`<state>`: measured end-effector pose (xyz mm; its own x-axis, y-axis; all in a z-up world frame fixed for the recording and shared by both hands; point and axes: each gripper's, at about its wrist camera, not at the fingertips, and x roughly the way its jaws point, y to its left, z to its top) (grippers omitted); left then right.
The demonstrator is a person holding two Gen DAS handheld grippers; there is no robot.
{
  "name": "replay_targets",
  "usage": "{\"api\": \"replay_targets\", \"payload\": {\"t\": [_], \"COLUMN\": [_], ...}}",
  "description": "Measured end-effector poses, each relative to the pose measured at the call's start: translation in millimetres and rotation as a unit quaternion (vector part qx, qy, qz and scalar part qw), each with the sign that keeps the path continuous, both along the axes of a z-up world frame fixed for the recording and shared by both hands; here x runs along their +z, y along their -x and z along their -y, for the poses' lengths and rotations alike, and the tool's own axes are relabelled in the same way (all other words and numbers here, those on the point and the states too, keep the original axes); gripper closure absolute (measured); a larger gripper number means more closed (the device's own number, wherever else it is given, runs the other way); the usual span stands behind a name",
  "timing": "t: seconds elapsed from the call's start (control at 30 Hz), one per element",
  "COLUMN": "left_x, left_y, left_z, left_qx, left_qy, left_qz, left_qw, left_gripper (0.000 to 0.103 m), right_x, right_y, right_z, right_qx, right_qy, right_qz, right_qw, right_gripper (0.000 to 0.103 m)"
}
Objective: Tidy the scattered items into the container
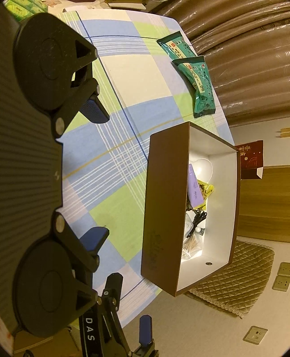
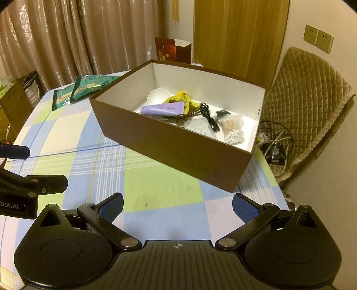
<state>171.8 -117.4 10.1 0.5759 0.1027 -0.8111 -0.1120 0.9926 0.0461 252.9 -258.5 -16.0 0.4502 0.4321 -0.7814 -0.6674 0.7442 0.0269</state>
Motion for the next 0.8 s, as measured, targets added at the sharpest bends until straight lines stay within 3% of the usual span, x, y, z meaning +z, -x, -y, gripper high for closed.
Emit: {"api": "replay_targets", "payload": {"t": [0.8], "left_x": [0], "left_y": [-11], "left_z": [16], "left_qx": [-0.004], "left_qy": [-0.001], "left_qz": [0.005], "left_qw": [1.0000], "left_gripper": [0.005], "right_x": [-5], "right_y": [-13], "right_z": [13], "right_qx": [0.000], "right_qy": [0.003], "right_qz": [0.000], "right_qw": [1.000], "right_gripper": [0.002]}}
